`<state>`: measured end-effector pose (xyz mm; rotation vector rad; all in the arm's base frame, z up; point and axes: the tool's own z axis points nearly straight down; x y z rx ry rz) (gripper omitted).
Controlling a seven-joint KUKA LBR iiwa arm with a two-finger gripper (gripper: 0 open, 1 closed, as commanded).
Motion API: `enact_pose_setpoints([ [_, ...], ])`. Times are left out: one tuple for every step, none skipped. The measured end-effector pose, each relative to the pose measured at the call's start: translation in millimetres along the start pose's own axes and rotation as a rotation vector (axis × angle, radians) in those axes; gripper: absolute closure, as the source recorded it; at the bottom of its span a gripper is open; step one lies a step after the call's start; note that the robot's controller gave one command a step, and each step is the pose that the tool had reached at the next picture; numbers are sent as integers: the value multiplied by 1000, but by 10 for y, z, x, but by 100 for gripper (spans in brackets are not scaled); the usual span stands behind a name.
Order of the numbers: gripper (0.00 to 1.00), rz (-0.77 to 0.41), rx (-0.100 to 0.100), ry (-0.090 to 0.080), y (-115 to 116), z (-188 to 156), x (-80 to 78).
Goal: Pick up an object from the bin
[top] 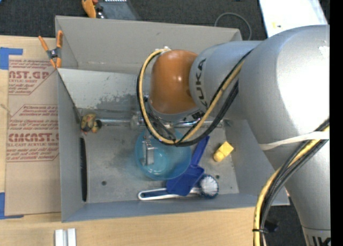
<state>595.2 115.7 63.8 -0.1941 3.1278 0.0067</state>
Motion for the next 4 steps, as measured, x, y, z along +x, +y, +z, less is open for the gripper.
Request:
enact_pose_setpoints([
  [0,-4,-1,-3,-4,1,-5],
  [100,-2,0,-5,-7,-46,-31],
  [100,-1,0,-5,-7,-46,-31],
  [100,-1,-1,-8,-1,-328,-38],
])
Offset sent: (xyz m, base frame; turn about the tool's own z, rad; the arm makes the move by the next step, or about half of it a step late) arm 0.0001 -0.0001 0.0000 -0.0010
